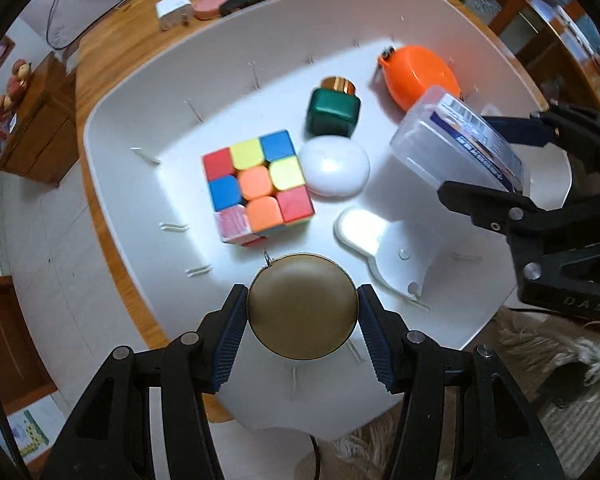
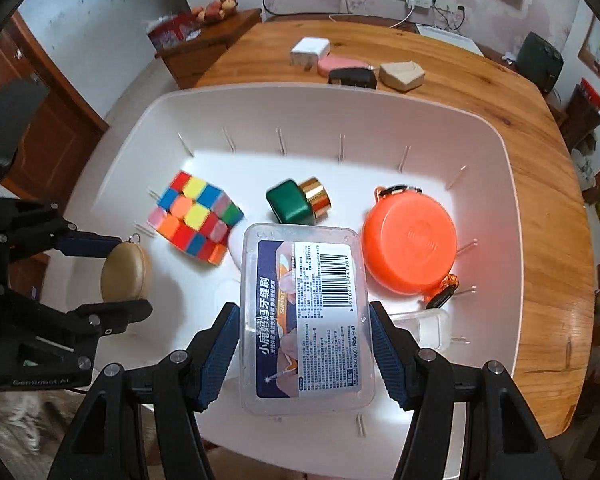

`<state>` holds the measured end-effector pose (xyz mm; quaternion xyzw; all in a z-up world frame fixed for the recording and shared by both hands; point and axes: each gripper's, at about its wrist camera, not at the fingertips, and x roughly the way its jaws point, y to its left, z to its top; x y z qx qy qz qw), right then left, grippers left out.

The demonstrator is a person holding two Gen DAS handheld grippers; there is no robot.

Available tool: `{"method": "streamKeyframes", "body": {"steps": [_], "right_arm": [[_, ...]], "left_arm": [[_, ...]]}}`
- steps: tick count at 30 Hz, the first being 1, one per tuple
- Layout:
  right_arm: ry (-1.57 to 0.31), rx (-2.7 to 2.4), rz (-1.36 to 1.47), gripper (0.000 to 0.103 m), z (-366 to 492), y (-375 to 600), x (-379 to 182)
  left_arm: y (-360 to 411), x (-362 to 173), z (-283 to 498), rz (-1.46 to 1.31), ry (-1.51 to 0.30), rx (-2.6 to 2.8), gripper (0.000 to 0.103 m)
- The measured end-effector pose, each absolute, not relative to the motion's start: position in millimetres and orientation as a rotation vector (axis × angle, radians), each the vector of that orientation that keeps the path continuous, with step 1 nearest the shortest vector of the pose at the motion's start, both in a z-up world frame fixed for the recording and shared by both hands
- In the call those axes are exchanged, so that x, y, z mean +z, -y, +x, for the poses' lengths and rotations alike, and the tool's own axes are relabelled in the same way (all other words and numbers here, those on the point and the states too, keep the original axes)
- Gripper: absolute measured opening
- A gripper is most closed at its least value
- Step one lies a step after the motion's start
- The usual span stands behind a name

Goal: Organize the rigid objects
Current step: 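Carry the gold compact with the left tool into the tray while the right tool carries the labeled box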

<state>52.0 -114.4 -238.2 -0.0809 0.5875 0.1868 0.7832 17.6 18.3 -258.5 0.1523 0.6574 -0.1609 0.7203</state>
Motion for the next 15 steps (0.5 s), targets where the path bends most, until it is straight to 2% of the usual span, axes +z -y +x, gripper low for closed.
{"method": "streamKeyframes", "body": {"steps": [15], "right_arm": [[-1.303, 0.387, -0.323, 0.065, 50, 95, -267]], "left_arm": [[4, -282, 2, 0.426, -1.433, -0.348, 0.059]]}}
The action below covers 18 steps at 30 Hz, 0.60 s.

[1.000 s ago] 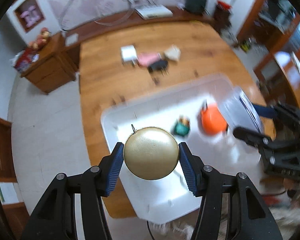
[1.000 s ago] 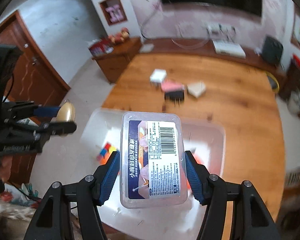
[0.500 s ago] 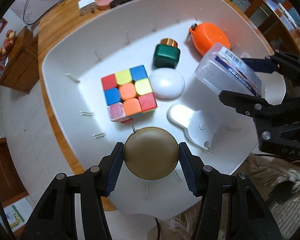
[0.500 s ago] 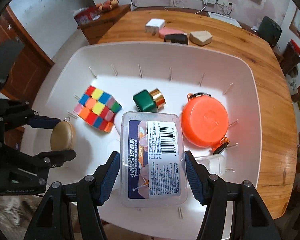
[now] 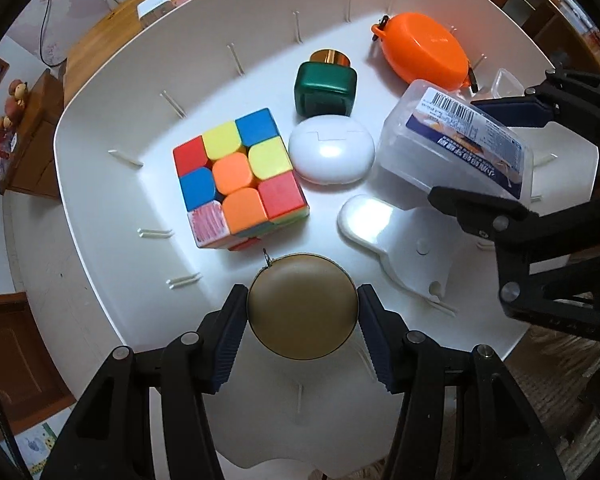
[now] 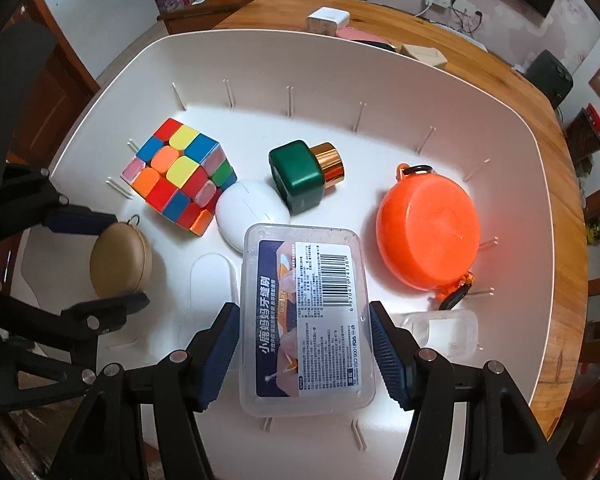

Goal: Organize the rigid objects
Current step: 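Carry the gold compact with the left tool into the tray while the right tool carries the labeled box, then open both tools to release the gold compact and labeled box in the tray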

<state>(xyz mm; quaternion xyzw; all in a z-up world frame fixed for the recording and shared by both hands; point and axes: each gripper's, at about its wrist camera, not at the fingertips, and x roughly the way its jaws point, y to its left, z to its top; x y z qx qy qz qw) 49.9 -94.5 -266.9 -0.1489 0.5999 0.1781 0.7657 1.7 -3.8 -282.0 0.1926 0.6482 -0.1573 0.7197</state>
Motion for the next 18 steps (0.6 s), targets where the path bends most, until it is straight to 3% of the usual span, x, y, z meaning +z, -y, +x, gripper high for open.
{"method": "streamKeyframes", "body": {"steps": [7, 11, 18], "right_arm": [[-1.309, 0.363, -0.359, 0.065, 47, 90, -270], [-1.318, 0.363, -0.344, 0.071, 46, 89, -271], [-1.298, 0.35, -0.331, 0.074, 43, 95, -265]], "left_arm": [[5, -279, 3, 0.472, -1.401, -0.333, 0.059], [8, -280, -1, 0.469, -1.399, -0.335, 0.06], [2, -271, 3, 0.452, -1.396, -0.345, 0.074]]}}
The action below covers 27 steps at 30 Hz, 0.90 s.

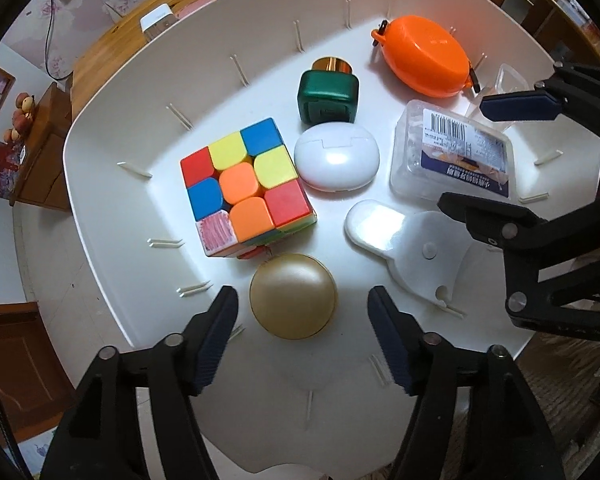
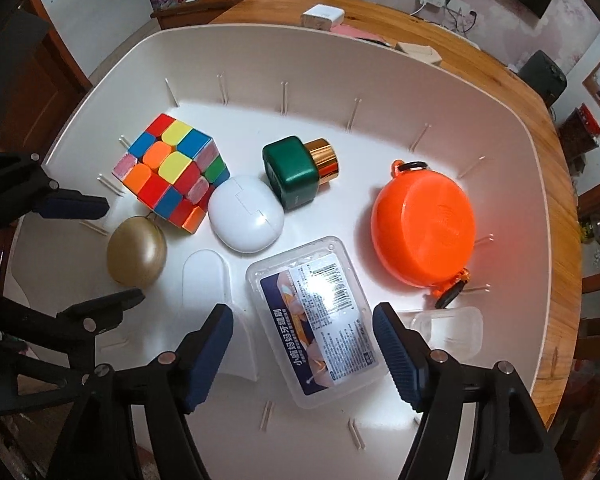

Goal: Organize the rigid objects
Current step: 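Open both tools to release the gold compact and labeled box in the tray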

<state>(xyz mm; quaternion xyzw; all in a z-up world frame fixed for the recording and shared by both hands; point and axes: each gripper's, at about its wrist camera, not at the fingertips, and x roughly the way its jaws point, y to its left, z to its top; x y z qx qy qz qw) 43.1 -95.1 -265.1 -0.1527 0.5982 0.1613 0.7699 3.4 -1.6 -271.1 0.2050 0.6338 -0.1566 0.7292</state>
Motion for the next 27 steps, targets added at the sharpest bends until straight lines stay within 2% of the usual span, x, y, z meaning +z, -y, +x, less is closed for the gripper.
{"method": "streamKeyframes", "body": {"steps": [1, 3, 14, 27], "right_arm": [[-1.294, 0.348, -0.326, 0.074, 41, 97, -262], [-1.288, 0.344, -0.314, 0.074, 39, 99, -259], [-1.236, 0.323, -0.285, 0.074, 34, 105, -235], [-1.231, 0.305, -0.25, 0.074, 44, 116, -211]], "left_arm": [[2, -269, 3, 0.446, -1.396, -0.35, 0.079], [3, -265, 1, 0.439, -1.389, -0.362, 0.081], [6, -239, 2, 0.445, -1.329, -0.361, 0.081], [-28, -185, 29, 0.212, -1.249, -0.34, 0.083]]}}
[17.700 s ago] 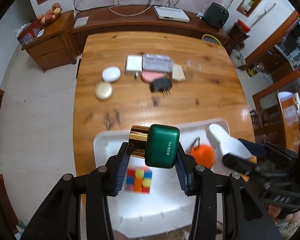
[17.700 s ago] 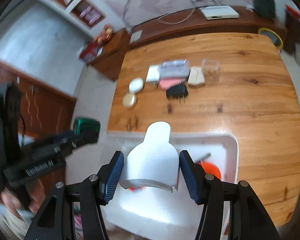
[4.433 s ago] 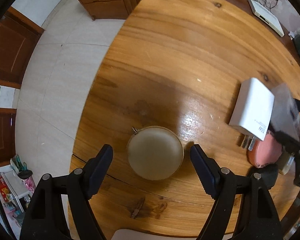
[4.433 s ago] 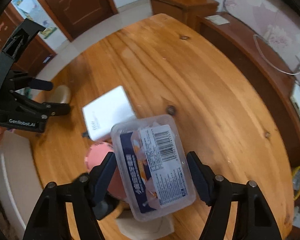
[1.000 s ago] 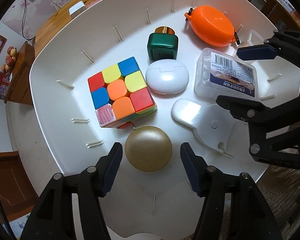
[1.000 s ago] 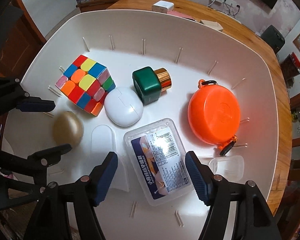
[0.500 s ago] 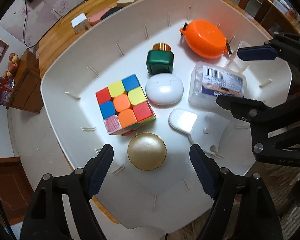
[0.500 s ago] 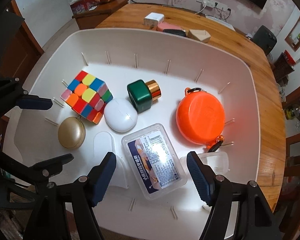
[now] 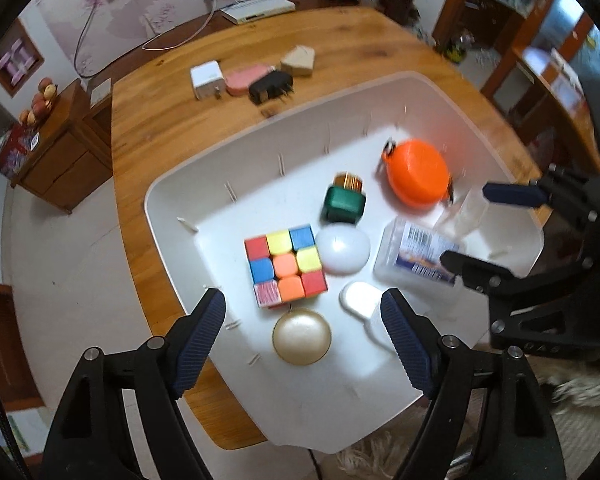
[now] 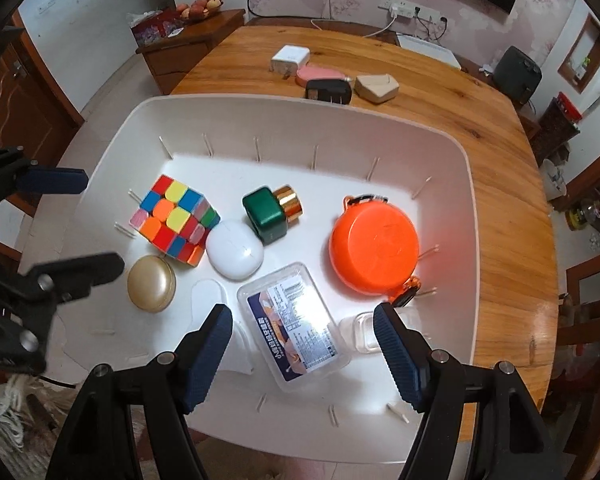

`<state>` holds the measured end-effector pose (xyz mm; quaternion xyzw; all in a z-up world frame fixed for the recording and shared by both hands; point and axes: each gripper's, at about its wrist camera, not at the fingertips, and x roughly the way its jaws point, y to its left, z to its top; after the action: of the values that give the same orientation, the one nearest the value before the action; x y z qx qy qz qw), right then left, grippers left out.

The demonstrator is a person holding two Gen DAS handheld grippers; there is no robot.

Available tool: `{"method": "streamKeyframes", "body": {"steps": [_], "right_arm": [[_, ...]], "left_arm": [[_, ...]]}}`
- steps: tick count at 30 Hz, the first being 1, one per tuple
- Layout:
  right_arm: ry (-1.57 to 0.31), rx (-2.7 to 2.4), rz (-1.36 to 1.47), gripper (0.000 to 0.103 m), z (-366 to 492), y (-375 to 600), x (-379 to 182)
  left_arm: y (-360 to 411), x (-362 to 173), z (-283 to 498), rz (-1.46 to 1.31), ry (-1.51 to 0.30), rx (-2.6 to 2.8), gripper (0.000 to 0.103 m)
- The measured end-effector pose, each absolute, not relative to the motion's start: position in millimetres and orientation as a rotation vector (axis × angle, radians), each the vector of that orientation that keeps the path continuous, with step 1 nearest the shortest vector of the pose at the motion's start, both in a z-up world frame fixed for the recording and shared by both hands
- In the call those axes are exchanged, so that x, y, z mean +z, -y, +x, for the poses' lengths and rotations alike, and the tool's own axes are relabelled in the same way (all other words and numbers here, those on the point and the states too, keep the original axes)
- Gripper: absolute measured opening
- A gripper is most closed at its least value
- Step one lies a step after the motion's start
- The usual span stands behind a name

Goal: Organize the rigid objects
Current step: 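Open both tools to release the gold compact and labeled box in the tray, then lift both tools and reach toward the pink case and black plug on the table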

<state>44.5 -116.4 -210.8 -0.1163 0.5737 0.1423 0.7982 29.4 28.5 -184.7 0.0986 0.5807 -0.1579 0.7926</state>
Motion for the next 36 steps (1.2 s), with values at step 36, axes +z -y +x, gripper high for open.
{"method": "streamKeyframes", "body": {"steps": [36], "right_arm": [[-1.093, 0.345, -0.209, 0.074, 182, 145, -120]], "left_arm": [[-45, -96, 157, -0.005, -1.1, -0.178, 0.084]]}}
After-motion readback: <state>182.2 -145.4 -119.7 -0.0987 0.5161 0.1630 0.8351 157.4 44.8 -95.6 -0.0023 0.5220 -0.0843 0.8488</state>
